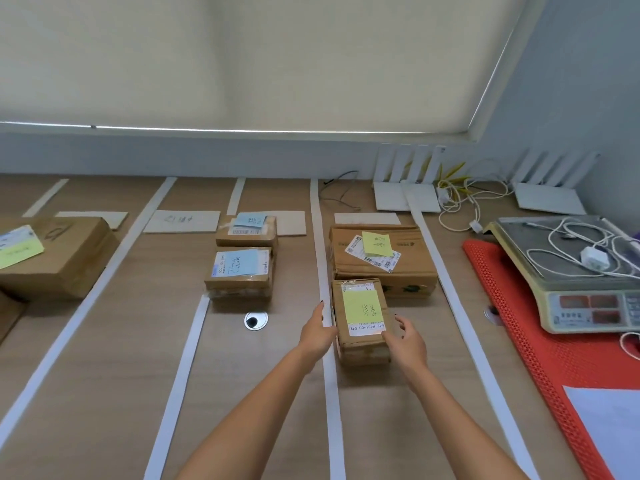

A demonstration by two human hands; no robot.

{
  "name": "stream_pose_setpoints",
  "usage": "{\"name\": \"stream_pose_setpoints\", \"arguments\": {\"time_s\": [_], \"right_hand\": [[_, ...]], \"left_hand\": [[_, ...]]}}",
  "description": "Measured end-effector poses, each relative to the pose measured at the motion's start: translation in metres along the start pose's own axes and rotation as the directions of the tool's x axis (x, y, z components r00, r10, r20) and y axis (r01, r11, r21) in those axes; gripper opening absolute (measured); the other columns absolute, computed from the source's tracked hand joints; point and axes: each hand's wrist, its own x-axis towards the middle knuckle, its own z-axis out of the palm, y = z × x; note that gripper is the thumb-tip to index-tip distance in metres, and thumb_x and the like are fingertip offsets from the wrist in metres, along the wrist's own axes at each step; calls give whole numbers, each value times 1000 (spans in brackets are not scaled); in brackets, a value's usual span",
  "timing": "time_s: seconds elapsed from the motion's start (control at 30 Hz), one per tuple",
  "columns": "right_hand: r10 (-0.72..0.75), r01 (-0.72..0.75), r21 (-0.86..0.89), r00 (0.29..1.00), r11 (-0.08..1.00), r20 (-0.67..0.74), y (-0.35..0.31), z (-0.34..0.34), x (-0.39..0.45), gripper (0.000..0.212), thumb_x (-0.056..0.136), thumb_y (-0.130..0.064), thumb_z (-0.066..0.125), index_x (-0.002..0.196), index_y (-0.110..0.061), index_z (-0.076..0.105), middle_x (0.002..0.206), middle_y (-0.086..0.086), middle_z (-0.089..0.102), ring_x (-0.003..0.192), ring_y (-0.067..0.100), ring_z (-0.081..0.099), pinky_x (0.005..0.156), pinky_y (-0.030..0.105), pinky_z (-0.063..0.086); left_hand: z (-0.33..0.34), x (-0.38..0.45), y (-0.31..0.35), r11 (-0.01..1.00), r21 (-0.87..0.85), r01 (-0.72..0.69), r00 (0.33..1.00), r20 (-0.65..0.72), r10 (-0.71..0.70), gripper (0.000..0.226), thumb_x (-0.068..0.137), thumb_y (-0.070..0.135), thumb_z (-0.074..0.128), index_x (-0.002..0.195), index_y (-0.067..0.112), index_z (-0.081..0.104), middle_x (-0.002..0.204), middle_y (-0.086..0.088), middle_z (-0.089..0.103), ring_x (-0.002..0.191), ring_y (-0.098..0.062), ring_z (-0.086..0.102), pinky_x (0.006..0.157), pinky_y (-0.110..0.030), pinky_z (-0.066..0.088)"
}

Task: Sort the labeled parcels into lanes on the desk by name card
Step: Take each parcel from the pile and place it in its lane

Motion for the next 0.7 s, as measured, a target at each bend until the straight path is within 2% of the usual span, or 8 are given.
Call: {"name": "stream_pose_setpoints", "arguments": {"time_s": [0.07,0.17,0.27,0.33,0.43,0.53,0.7], "right_hand": [[-34,33,-52,999,998,-31,-7,-1,-11,53,89,-23,61,138,-16,42,139,10,47,126,27,45,99,38,42],[-72,68,-87,997,994,-40,-21,4,-34,50,89,-20,58,137,-18,43,135,10,51,121,26,49,96,37,45],[-86,83,-86,996,993,-33,-45,17,-66,53,86,-15,58,136,-20,42,131,12,52,113,28,54,94,41,49],[-125,121,-91,991,989,-44,-64,30,-91,53,86,-13,59,136,-19,44,134,13,46,112,30,52,96,44,47],[-198,194,-78,979,978,-43,-90,56,-136,53,85,-13,60,135,-17,44,136,10,38,110,25,51,93,34,45],[-254,254,-66,967,965,4,-110,85,-179,54,84,-12,61,135,-20,43,134,7,37,100,20,54,74,21,43],[-317,320,-18,945,947,80,-141,138,-237,56,84,-14,62,136,-20,42,136,6,39,93,15,56,65,18,42]], "left_hand": [[-14,-6,-1,1000,-16,-7,999,-38,6,60,95,11,47,148,24,21,151,-8,32,135,-27,36,102,-34,38],[-40,-22,-4,999,-29,-40,993,-113,37,51,95,7,44,143,20,32,142,-10,42,122,-23,46,87,-25,40],[-74,-43,-7,995,-52,-89,988,-131,81,48,94,5,45,140,17,36,135,-10,46,107,-17,46,81,-26,39],[-102,-61,-10,991,-55,-119,985,-134,111,49,93,4,46,140,17,36,134,-10,47,107,-16,46,81,-26,40],[-149,-88,-18,983,-50,-176,978,-125,169,51,92,2,47,140,15,37,132,-10,50,115,-19,48,86,-27,41],[-199,-115,-30,973,-41,-227,968,-118,221,50,90,-1,47,137,14,39,128,-11,53,109,-15,48,84,-26,39],[-277,-148,-50,966,-12,-259,949,-186,253,48,89,3,50,134,16,43,123,-10,57,101,-17,52,80,-27,40]]}}
